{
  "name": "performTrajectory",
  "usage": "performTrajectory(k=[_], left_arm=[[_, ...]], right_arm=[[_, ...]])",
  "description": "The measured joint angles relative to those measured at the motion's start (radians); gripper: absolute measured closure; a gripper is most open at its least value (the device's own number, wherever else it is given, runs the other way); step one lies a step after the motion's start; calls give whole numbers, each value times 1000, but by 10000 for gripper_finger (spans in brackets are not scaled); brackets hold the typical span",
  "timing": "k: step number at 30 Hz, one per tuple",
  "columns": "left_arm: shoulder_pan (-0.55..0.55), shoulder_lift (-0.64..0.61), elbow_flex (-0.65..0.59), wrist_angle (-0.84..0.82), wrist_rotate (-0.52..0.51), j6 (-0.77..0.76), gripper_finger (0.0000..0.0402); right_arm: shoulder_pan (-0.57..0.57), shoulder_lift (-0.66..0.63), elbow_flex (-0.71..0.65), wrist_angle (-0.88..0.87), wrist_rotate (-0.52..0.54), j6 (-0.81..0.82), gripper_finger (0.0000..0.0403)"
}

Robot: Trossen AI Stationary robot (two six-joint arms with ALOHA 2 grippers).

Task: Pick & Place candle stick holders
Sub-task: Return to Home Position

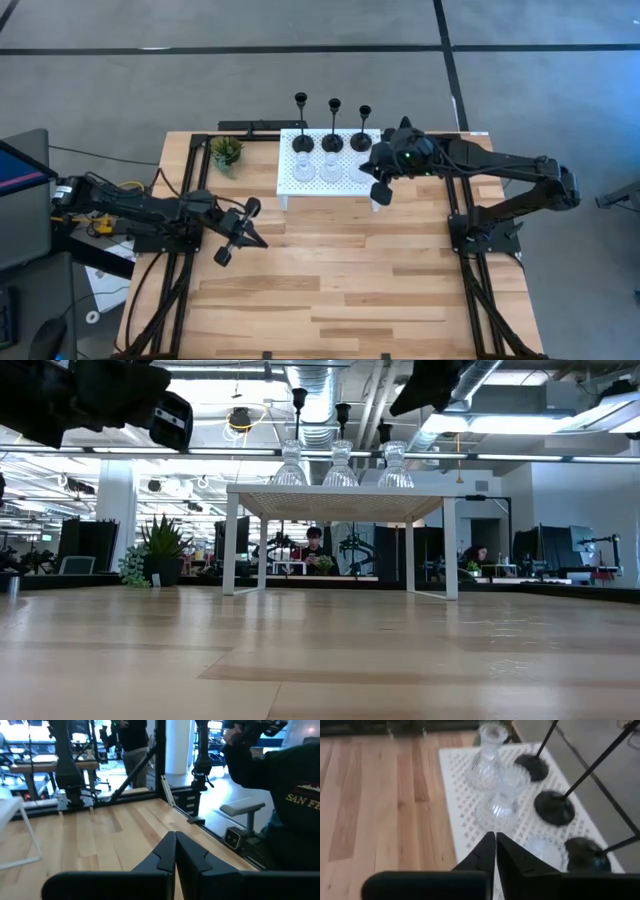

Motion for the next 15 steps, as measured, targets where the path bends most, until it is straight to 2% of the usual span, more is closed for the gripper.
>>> performTrajectory(k=[9, 15], left_arm=[[46, -16, 0, -25, -46, 0, 394], [115, -28, 0, -62, -47, -74, 394]], right_arm=[[31, -54, -26, -37, 13, 14, 402], [30, -173, -145, 45, 15, 11, 402]])
